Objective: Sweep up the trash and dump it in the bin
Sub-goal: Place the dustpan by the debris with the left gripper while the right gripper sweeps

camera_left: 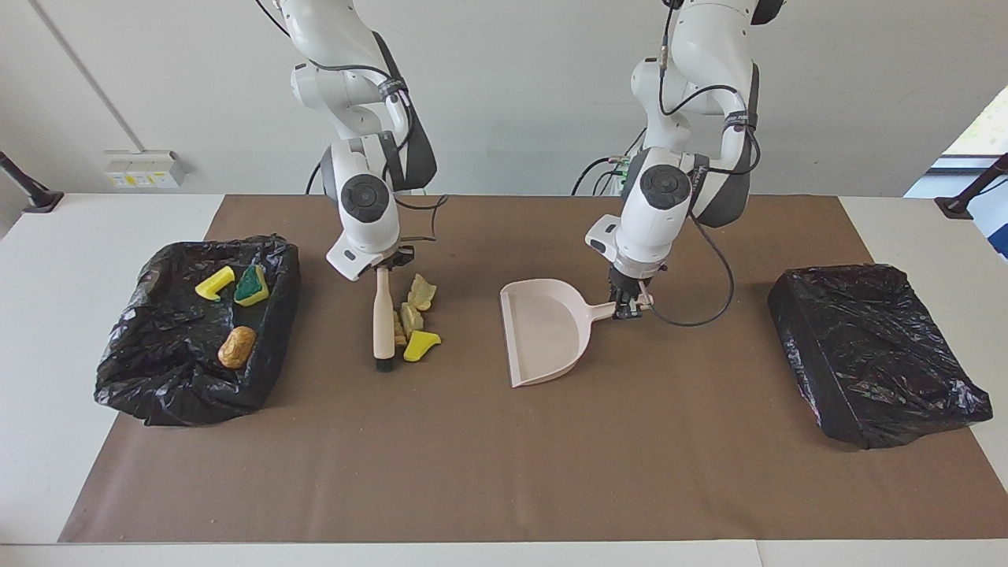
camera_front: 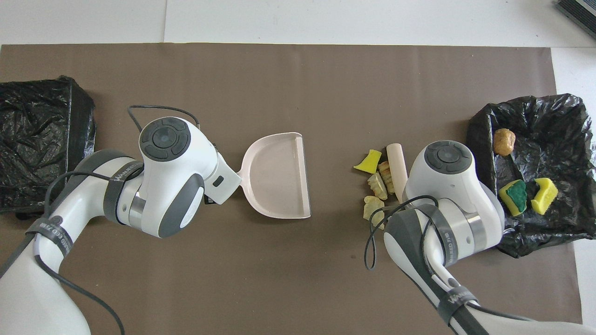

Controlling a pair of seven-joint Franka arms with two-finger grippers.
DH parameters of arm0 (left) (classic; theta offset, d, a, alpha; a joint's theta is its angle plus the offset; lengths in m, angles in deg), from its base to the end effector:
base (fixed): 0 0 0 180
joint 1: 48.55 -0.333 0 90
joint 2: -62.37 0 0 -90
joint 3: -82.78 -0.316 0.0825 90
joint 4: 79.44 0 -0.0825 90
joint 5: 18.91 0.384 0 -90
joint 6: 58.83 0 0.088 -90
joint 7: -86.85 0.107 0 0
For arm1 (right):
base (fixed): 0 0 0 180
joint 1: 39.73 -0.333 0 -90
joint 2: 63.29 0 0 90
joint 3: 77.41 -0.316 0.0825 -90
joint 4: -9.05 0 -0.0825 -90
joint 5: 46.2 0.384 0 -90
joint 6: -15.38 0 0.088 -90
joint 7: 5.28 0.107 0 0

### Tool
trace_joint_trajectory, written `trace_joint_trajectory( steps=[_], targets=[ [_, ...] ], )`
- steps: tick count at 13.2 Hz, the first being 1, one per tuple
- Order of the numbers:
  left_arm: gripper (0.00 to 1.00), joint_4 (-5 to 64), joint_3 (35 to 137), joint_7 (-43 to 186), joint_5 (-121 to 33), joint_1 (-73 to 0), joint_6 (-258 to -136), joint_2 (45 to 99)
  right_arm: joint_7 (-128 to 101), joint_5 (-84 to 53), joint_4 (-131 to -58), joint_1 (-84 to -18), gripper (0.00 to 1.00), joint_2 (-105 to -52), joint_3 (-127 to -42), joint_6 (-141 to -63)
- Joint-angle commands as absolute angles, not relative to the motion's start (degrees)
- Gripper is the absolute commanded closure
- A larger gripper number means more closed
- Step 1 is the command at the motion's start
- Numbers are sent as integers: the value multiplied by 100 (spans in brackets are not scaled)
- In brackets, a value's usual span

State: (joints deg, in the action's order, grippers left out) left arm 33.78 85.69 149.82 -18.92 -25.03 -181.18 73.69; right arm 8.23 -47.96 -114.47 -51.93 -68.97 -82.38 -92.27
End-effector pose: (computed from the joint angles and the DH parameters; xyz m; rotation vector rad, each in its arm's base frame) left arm 0.5286 -0.2617 0.3668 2.2184 -2.1934 -0.0513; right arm 0.4839 0.1469 0.3289 2.9742 0.1190 -0.5382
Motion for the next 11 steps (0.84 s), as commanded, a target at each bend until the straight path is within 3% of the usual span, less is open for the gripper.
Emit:
trace_joint_trajectory(
  steps=[1,11],
  targets=[
    [100,3789,8515,15004,-1768,-2411,-18284,7073,956,-4305,-11567,-5387,100,-6856,-8277,-9193],
    [100,4079,8506,14592,-1689,-2165,-18319,6905,904,-1906,-11225,-6583,100,-7119,-8286,-9906]
  ],
)
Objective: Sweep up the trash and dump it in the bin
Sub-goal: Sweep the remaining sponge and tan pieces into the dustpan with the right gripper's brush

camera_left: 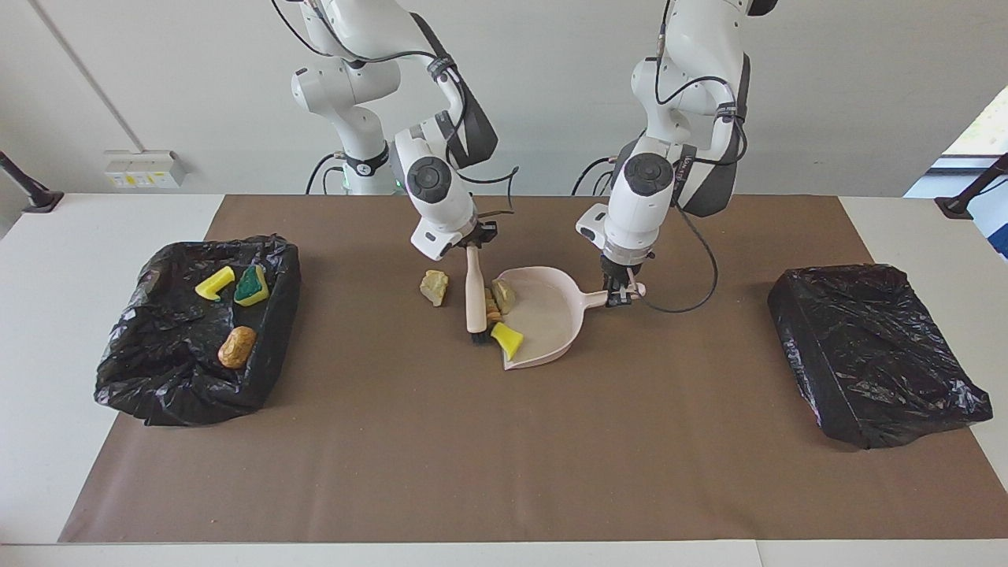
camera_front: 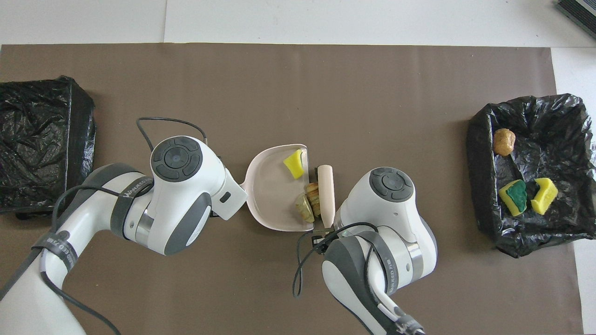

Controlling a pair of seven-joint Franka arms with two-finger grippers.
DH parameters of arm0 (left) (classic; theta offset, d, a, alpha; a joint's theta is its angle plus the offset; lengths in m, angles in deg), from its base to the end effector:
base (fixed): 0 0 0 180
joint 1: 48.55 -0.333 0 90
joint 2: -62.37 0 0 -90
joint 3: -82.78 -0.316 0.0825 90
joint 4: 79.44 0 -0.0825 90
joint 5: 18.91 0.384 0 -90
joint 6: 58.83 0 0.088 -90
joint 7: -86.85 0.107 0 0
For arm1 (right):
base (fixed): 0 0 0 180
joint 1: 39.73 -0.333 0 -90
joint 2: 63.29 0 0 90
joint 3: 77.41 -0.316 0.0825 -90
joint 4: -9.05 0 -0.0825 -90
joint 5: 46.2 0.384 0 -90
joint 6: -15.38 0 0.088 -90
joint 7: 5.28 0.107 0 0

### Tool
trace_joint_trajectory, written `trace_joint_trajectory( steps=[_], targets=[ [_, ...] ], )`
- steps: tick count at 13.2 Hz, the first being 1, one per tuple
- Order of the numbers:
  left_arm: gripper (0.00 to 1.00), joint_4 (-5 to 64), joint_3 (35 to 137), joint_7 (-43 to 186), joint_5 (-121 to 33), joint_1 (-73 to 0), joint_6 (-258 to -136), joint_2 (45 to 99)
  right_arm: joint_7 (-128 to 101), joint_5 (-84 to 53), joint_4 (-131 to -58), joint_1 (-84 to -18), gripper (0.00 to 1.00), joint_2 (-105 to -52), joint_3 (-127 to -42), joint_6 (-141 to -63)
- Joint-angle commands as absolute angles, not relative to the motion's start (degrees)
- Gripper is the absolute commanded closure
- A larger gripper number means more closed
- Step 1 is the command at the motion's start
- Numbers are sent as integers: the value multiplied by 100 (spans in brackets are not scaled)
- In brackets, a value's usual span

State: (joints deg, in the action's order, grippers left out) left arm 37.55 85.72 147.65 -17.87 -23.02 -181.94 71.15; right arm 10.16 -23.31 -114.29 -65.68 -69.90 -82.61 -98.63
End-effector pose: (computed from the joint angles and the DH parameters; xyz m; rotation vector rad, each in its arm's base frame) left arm 0.5039 -0.2717 0.3643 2.2198 -2.2134 -0.0727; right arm 0.4362 0.2914 0.3313 -2.8729 -0.0851 0.5706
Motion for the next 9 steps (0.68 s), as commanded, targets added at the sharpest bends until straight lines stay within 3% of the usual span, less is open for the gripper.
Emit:
trace_joint_trajectory(
  steps=[1,3,5,7,9],
  targets=[
    [100,4088,8506,14521,-1689,-2165,-18328,6905,948,-1852,-11102,-6671,100,-7155,-8286,-9836],
    [100,4089,8515,14407,-1689,-2165,-18337,6905,974,-1869,-10900,-6663,100,-7147,-8277,-9521],
    [100,4097,8506,14406,-1689,-2174,-18381,6905,1105,-2079,-10506,-6593,100,-7033,-8163,-8715],
    [100,4089,8506,14389,-1689,-2174,-18381,6905,1648,-2946,-10328,-6417,100,-6726,-8180,-8080],
    [100,4089,8506,14389,-1689,-2174,-18381,6905,2430,-3493,-10816,-6425,100,-6357,-8198,-7744]
  ],
)
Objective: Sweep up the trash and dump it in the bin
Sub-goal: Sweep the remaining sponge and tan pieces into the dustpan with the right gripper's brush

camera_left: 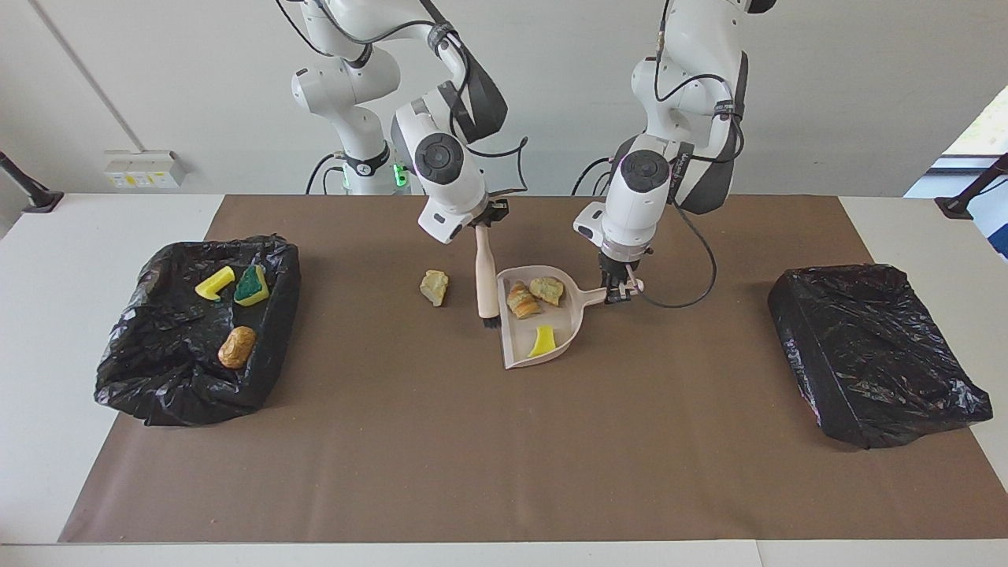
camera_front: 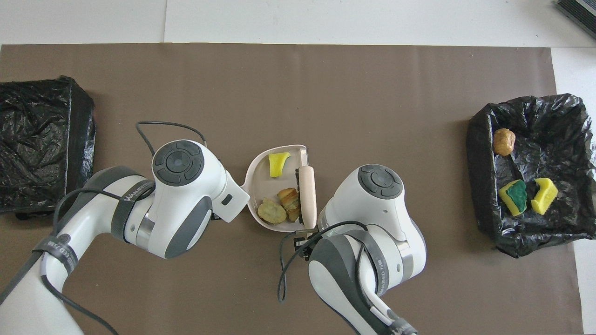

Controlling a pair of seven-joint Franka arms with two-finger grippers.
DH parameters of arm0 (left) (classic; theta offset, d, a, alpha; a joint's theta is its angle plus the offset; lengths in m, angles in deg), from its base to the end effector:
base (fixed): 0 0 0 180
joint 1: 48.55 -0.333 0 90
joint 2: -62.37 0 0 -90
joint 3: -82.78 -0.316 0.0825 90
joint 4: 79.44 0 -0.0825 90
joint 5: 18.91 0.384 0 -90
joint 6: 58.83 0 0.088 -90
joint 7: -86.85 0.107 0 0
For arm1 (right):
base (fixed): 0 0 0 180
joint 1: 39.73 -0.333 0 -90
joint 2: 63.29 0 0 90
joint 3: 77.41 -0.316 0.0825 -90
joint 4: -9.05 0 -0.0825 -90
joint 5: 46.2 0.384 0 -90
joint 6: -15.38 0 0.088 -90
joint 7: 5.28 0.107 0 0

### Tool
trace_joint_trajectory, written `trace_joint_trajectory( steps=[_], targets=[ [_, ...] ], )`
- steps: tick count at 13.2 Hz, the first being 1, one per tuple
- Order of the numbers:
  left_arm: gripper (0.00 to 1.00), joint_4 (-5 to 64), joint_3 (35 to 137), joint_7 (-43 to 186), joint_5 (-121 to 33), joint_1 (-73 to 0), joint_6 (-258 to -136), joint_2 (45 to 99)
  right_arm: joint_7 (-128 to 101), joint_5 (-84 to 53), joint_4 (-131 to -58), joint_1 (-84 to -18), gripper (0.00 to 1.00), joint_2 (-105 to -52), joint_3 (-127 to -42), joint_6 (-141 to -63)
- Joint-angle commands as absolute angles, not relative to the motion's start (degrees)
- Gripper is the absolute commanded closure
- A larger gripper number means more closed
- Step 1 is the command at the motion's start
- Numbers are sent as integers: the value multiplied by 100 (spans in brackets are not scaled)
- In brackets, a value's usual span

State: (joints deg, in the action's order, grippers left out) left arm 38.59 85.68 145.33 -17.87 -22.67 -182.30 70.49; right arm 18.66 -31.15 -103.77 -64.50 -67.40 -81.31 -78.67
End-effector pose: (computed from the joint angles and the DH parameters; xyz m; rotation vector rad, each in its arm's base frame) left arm 0.4984 -0.2723 0.3634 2.2592 -2.1754 -0.0737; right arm 0.4489 0.2747 0.4124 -3.0001 -0.0171 0.7199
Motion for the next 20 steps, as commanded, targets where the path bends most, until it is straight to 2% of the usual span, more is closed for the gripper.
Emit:
trace_joint_trajectory(
  steps=[1,4,8,12,16,20],
  targets=[
    [100,4089,8506,14389,-1689,-2174,-18381,6905,2660,-3591,-11211,-6417,100,-6112,-8189,-7752],
    [100,4089,8506,14389,-1689,-2174,-18381,6905,2907,-4021,-12144,-6320,100,-5539,-8189,-7804],
    [100,4097,8506,14389,-1689,-2174,-18381,6905,2768,-4102,-12919,-6136,100,-5117,-8198,-8410],
    [100,4097,8506,14389,-1689,-2183,-18390,6905,2697,-3979,-13105,-6223,100,-5527,-8242,-9113],
    [100,4097,8506,14389,-1689,-2183,-18390,6905,1960,-2759,-13017,-6434,100,-5713,-8242,-9536],
    [100,4097,8506,14389,-1689,-2209,-18399,6905,1530,-1680,-12806,-6934,100,-5871,-8250,-9991]
  ],
)
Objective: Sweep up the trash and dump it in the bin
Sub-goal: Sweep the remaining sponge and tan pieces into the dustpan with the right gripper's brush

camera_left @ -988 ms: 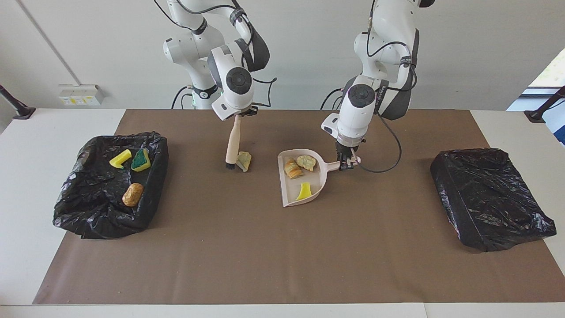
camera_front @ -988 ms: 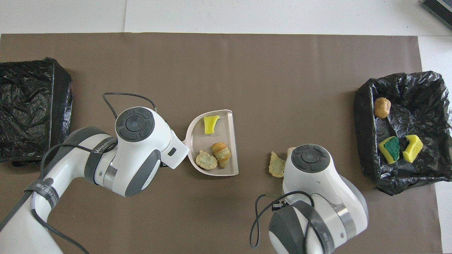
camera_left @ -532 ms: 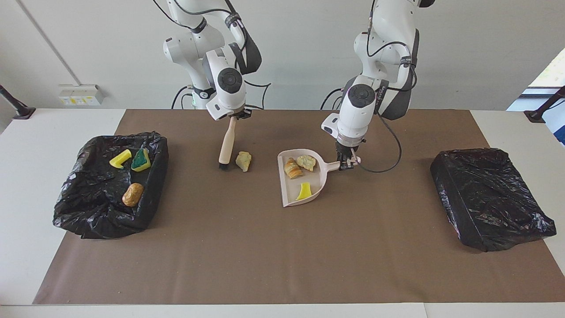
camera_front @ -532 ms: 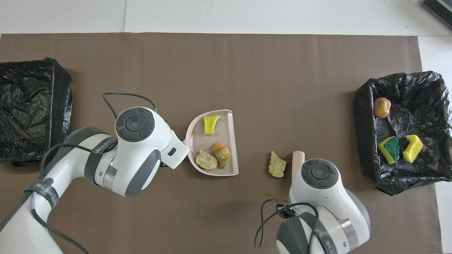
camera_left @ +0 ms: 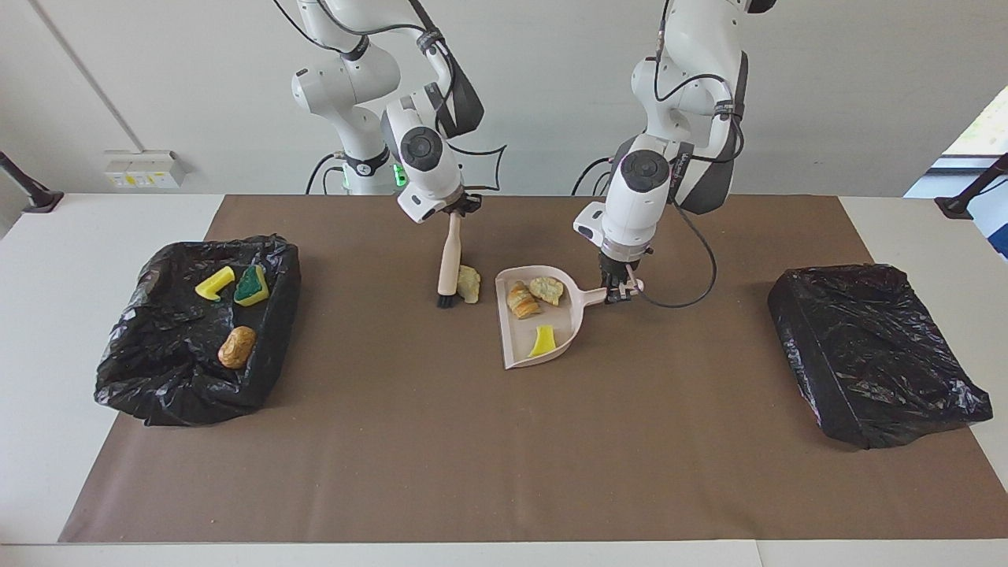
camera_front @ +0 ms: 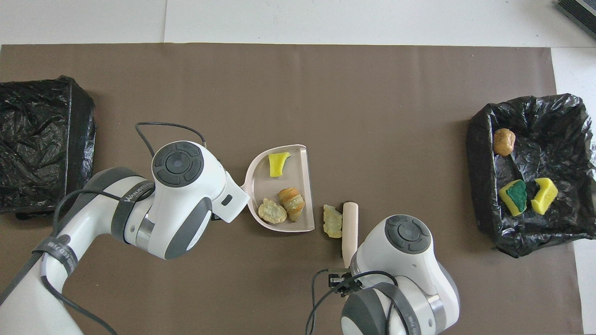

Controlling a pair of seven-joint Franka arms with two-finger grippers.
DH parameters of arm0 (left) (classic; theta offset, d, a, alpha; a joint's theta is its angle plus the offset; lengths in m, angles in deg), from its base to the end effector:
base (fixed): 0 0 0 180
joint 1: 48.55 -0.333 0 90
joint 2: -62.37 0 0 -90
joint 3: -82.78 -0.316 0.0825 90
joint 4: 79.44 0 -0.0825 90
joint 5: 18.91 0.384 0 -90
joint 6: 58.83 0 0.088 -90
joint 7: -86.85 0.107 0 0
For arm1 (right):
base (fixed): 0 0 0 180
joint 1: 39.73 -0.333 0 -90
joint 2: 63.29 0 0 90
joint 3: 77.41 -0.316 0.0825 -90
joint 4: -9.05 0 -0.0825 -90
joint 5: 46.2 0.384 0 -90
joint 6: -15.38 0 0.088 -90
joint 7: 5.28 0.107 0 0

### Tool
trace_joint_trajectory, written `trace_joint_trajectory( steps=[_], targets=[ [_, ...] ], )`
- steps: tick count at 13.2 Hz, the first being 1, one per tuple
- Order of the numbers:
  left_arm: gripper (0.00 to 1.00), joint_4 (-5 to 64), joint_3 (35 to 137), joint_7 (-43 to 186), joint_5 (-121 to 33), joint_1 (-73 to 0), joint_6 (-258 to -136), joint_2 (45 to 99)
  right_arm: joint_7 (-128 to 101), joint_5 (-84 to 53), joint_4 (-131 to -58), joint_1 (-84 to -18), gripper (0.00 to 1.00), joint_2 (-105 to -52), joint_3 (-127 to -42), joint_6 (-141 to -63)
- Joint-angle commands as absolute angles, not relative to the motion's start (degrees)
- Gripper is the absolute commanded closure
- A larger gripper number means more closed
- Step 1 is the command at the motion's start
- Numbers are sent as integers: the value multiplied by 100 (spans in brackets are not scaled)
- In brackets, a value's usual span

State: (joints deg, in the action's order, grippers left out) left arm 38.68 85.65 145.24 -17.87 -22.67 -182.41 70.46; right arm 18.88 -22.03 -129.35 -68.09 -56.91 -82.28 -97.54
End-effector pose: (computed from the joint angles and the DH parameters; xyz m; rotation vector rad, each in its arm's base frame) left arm 0.4983 -0.2720 0.3631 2.2617 -2.1733 -0.0724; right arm 0.3532 0.2626 0.3343 -2.9159 0.1105 0.6745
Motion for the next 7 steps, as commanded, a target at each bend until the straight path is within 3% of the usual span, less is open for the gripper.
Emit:
trace_joint_trajectory(
  steps=[1,4,7],
  targets=[
    [100,4097,8515,14389,-1689,-2218,-18399,6905,1459,-1363,-12745,-7100,100,-5967,-8250,-10263],
    [100,4141,8506,14389,-1689,-2227,-18469,6896,1554,-658,-12194,-7286,100,-6336,-8250,-10503],
    [100,4150,8515,14389,-1689,-2227,-18469,6879,1730,-734,-11638,-7287,100,-6505,-8242,-10127]
  ],
)
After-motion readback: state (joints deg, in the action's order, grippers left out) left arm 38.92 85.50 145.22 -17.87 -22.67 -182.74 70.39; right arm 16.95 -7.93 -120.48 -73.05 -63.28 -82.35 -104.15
